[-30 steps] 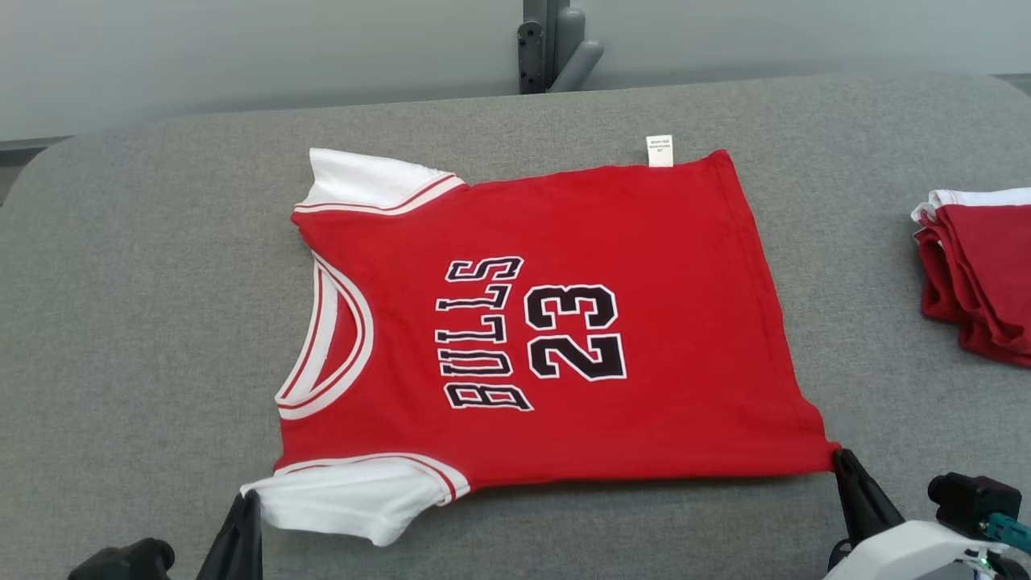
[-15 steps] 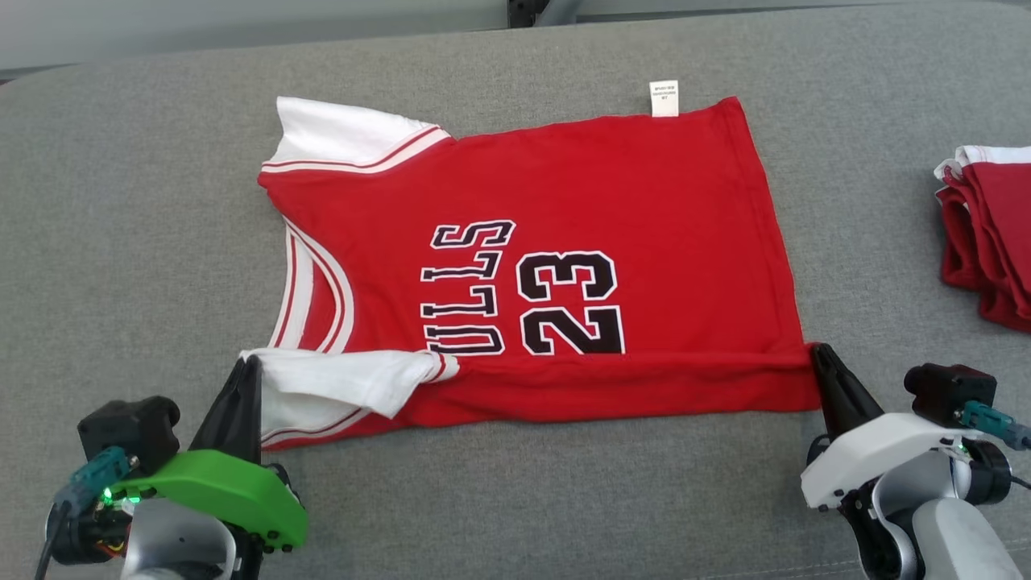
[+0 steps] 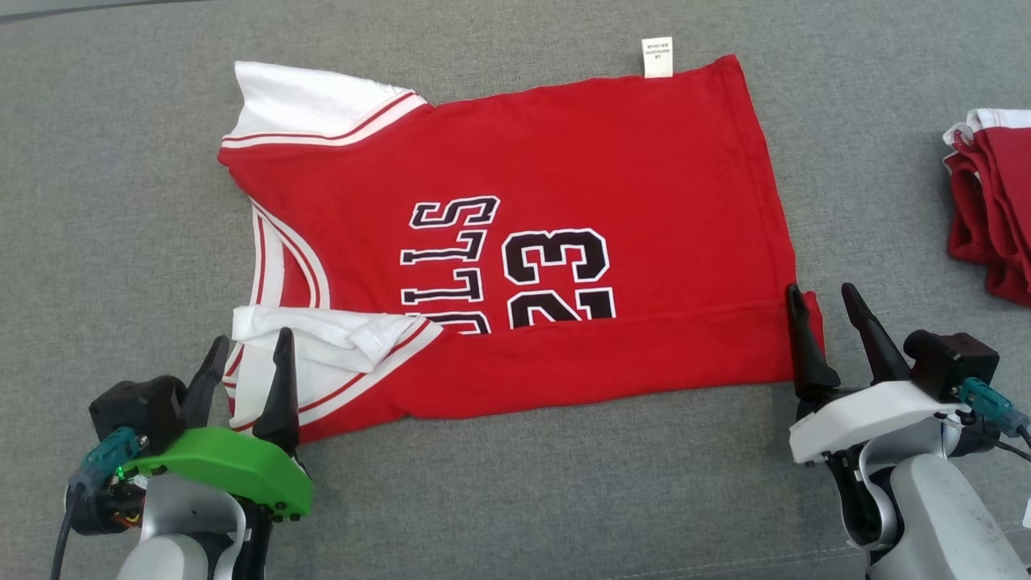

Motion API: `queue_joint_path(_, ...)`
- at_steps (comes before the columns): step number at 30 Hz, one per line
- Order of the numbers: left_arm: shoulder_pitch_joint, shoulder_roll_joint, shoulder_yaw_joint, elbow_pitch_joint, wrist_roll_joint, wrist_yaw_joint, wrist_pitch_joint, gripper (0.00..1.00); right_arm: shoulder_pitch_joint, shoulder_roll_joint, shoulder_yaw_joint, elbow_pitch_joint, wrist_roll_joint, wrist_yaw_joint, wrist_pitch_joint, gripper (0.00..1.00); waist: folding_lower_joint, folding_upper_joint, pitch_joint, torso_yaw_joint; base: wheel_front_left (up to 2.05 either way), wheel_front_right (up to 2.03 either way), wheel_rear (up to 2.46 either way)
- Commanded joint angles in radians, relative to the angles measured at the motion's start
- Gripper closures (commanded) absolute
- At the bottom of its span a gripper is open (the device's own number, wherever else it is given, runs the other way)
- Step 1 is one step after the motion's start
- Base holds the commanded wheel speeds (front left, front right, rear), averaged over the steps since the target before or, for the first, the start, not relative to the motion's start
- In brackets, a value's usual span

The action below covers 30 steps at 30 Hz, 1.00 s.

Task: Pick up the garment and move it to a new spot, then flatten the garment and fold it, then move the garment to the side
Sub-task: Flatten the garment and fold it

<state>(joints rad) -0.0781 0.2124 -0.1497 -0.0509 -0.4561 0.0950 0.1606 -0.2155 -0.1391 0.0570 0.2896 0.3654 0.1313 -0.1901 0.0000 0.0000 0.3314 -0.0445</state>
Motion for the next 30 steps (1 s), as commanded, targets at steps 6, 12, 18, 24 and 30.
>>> queue_joint_path(6, 0.002, -0.026, 0.005, -0.011, 0.027, -0.014, -0.169, 0.00, -0.004, 0.002, -0.032, -0.012, -0.039, -0.001, -0.060, 0.00, 0.0000, 0.0000, -0.019, 0.009, 0.00, 0.00, 0.00)
queue_joint_path(12, -0.021, -0.030, 0.007, -0.003, 0.085, -0.008, -0.335, 0.00, 0.010, 0.009, -0.064, -0.089, -0.095, -0.001, -0.074, 0.00, 0.0000, 0.0000, -0.049, 0.019, 0.00, 0.00, 0.00)
queue_joint_path(18, -0.028, -0.013, 0.000, 0.015, 0.144, 0.007, -0.384, 0.00, 0.040, 0.016, -0.075, -0.158, -0.143, -0.001, -0.076, 0.00, 0.0000, 0.0000, -0.081, 0.027, 0.00, 0.00, 0.00)
queue_joint_path(24, -0.013, 0.000, -0.005, 0.055, 0.134, -0.001, -0.374, 0.00, 0.073, 0.026, -0.071, -0.160, -0.143, -0.001, -0.077, 0.00, 0.0000, 0.0000, -0.100, 0.035, 0.00, 0.00, 0.00)
queue_joint_path(30, -0.004, 0.002, -0.020, 0.088, 0.123, -0.004, -0.329, 0.00, 0.081, 0.026, -0.069, -0.146, -0.135, -0.001, -0.070, 0.00, 0.0000, 0.0000, -0.105, 0.042, 0.00, 0.00, 0.00)
